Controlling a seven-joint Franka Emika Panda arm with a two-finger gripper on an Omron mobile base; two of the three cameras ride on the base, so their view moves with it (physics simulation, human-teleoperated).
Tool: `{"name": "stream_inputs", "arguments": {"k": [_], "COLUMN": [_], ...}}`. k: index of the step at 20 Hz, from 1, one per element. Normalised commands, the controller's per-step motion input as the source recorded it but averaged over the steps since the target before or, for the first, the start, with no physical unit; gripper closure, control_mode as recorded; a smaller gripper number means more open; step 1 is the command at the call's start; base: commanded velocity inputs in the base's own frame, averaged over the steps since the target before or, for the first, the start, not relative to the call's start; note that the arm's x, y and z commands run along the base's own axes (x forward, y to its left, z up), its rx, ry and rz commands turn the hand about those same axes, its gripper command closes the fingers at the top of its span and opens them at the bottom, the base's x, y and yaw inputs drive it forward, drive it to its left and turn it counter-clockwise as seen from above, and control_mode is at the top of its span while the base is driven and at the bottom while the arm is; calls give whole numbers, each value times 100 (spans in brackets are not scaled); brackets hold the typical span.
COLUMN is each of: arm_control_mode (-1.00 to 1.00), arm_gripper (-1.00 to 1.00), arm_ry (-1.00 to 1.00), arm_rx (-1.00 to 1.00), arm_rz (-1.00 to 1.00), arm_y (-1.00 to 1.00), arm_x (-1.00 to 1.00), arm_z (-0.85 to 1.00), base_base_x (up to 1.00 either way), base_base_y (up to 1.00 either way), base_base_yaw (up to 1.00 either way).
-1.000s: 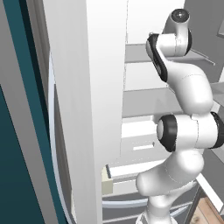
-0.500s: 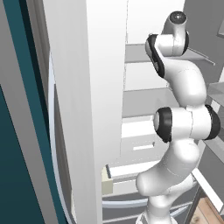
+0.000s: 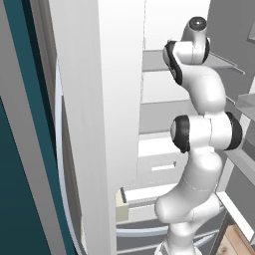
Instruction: Retrieve the kiwi and banana from the fridge and place them into the bowl on the dining table.
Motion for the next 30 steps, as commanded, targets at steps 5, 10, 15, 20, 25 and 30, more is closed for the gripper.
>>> {"name": "stream_inputs", "arguments": {"k": [5, 10, 15, 20, 25, 30], "arm_control_mode": [-100, -100, -100, -100, -100, -100], "arm_gripper": [-100, -100, -100, -100, -100, -100], "arm_ry": [0, 0, 2, 5, 5, 0], "arm_rx": [0, 0, 0, 0, 0, 0], "arm_rz": [0, 0, 0, 0, 0, 0], "arm_y": [-15, -4, 0, 0, 0, 0], "arm_x": [36, 29, 4, 0, 0, 6], "arm_z": [0, -1, -14, -37, -61, -37], "base_base_x": [0, 0, 0, 0, 0, 0], "base_base_y": [0, 0, 0, 0, 0, 0], "base_base_yaw": [0, 0, 0, 0, 0, 0]}}
